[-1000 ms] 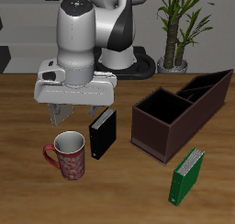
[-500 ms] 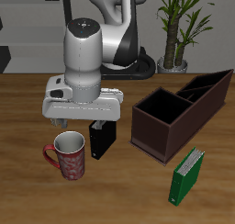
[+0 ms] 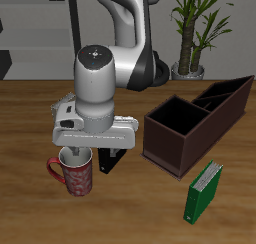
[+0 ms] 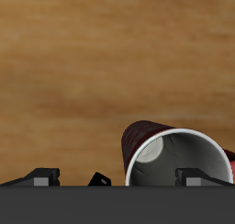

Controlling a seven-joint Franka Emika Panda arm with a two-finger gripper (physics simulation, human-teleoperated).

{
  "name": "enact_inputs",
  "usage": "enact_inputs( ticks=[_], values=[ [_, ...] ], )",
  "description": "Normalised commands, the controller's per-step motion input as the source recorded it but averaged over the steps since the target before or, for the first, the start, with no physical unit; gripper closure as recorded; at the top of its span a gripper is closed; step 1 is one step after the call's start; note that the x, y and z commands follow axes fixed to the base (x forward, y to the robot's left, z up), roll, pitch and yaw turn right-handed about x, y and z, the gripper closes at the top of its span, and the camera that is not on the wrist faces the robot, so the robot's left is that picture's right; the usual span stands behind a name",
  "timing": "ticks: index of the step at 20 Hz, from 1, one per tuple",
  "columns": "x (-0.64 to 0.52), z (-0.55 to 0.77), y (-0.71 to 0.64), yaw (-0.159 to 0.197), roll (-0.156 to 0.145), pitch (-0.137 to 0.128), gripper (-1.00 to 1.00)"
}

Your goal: Place the red mug into the left desk caddy's right compartment

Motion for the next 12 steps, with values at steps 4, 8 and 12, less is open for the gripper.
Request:
enact_inputs(
  ticks=[4,8,12],
  values=[
    [0.11,-0.44,0.07,-0.037,0.012,0.04,-1.0],
    [0.04,-0.31,0.03,-0.018,0.009,0.03,-1.0],
    [0.06,-0.38,-0.14,-0.02,-0.063,0.038,1.0]
  ],
)
